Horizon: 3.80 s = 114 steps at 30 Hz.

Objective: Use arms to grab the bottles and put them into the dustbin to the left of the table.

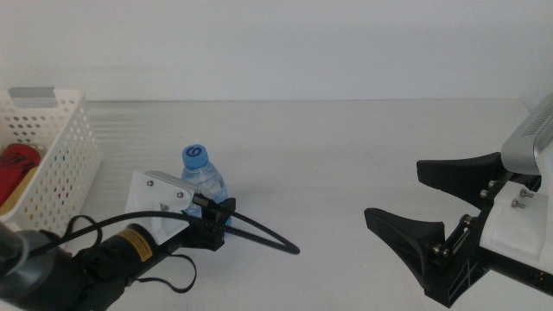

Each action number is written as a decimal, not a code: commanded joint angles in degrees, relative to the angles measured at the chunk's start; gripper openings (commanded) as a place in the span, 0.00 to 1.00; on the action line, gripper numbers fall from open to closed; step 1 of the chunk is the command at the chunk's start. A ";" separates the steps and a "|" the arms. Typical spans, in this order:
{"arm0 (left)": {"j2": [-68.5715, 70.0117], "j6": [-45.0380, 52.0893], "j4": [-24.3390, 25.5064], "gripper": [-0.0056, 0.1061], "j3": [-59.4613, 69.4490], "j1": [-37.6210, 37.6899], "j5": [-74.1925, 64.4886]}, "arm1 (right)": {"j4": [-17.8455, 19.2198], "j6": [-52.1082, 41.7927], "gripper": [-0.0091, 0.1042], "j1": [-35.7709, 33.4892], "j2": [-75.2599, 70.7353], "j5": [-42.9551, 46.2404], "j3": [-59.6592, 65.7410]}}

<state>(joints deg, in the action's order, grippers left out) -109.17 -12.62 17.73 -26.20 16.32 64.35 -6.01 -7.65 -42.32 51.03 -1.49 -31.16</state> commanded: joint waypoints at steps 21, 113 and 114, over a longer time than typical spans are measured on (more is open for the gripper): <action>40.86 -10.48 0.18 0.01 -13.94 0.09 -60.78 | 0.38 -0.51 0.78 0.29 -0.56 4.21 -1.56; 26.25 28.51 -31.08 0.86 -50.56 -30.15 -122.34 | 0.38 -0.51 0.78 0.29 -0.56 4.22 -1.56; 28.01 28.51 -32.02 0.86 -48.84 -30.15 -121.14 | 0.38 -0.51 0.78 0.29 -0.56 4.22 -1.56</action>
<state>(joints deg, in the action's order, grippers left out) -85.69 15.84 -10.95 -75.58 -13.98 -60.30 -6.01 -7.65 -42.32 51.03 -1.49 -31.16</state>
